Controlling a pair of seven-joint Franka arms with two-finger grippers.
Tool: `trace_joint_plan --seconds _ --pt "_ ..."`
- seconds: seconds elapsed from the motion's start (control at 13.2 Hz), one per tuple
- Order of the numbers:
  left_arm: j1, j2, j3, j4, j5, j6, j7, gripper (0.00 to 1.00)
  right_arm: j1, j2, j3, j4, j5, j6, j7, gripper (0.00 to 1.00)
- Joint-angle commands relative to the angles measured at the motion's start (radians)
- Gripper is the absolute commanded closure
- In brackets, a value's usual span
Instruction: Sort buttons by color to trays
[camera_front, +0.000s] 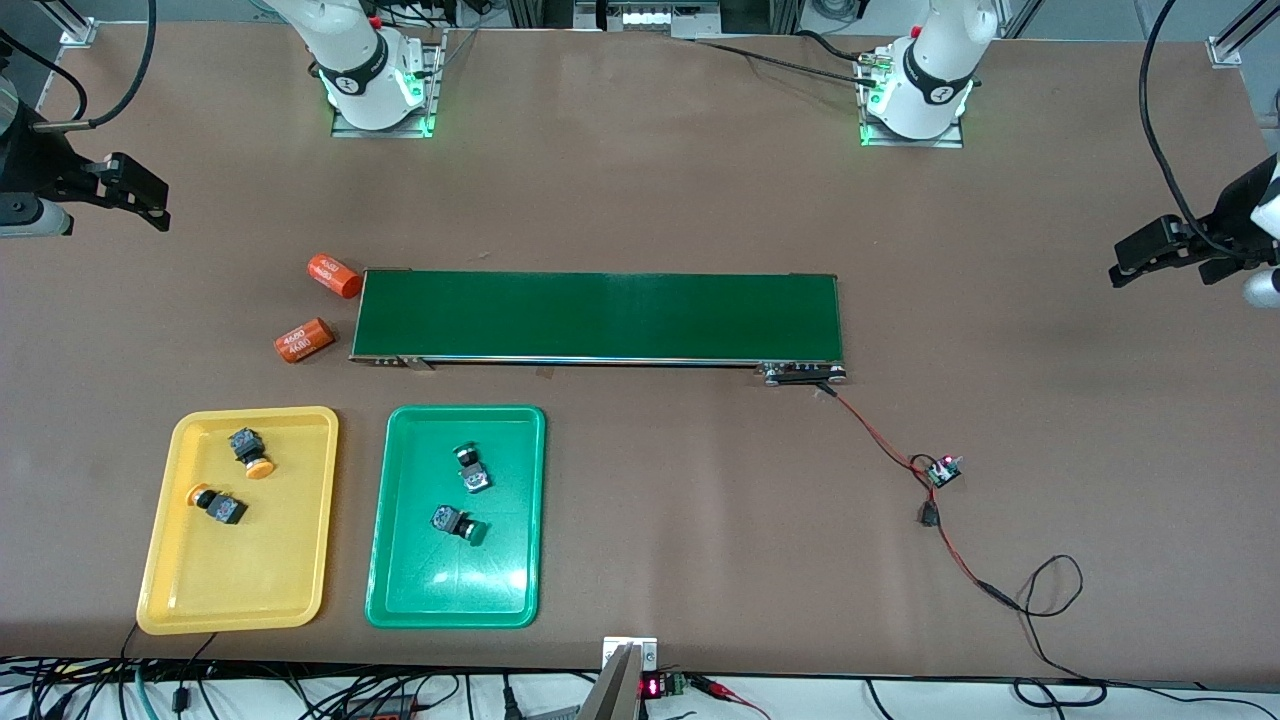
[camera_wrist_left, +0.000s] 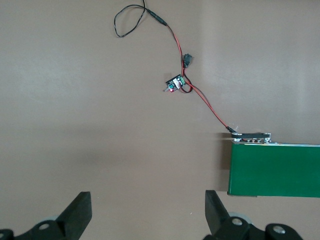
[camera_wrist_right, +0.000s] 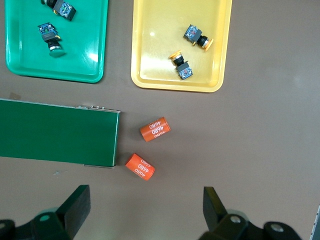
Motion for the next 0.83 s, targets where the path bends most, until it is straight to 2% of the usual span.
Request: trace_joint_plan --seconds 0.0,0.23,0.76 --pt "0.0 -0.006 -0.012 0.016 0.015 -0.02 0.008 0.0 0.016 0.031 -0.006 0.021 0.013 -0.008 0.003 0.0" --pt "0.0 -0.013 -0.014 0.015 0.015 -0.02 0.016 0.0 0.019 0.04 -0.008 0.021 0.06 0.003 0.001 0.0" --pt "0.003 -0.011 -0.014 0.013 0.015 -0.02 0.016 0.0 0.03 0.051 -0.002 0.021 0.085 0.04 0.003 0.0"
